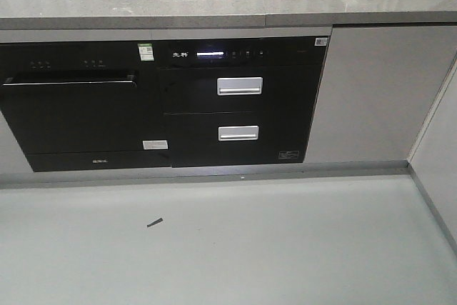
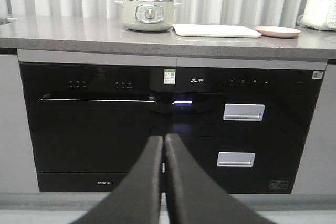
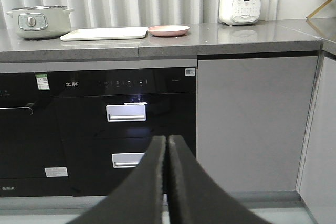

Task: Transfer vegetables to tray and serve
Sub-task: 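Continue driving closer to the counter holding the pot and tray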

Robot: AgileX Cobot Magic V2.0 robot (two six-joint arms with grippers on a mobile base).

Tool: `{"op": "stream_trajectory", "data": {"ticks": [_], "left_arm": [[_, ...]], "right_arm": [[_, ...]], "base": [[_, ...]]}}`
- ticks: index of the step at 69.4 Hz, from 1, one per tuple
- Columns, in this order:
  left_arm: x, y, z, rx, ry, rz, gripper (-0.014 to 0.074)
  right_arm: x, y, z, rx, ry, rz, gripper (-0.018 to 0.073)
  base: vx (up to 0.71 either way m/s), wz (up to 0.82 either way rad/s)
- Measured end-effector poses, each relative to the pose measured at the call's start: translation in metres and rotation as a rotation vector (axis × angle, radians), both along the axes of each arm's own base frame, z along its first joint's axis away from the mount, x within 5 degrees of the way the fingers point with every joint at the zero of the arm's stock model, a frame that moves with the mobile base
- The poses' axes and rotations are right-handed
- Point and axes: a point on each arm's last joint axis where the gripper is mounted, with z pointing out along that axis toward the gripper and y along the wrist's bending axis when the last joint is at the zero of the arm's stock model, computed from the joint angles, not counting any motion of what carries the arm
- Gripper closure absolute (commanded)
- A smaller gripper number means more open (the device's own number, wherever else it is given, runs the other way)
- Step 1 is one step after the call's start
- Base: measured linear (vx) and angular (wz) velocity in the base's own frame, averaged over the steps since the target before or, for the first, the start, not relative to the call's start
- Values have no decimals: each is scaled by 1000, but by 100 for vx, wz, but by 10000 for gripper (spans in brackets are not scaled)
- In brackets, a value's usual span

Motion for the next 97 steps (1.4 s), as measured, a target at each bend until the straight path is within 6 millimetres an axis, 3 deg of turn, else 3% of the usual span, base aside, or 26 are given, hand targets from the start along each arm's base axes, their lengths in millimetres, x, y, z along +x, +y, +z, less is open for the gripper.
{"op": "stream_trajectory", "data": {"ticks": [97], "left_arm": [[0, 0, 0, 0, 0, 0, 603]], "right_arm": [[0, 0, 0, 0, 0, 0, 564]], "base": [[3, -1]]}}
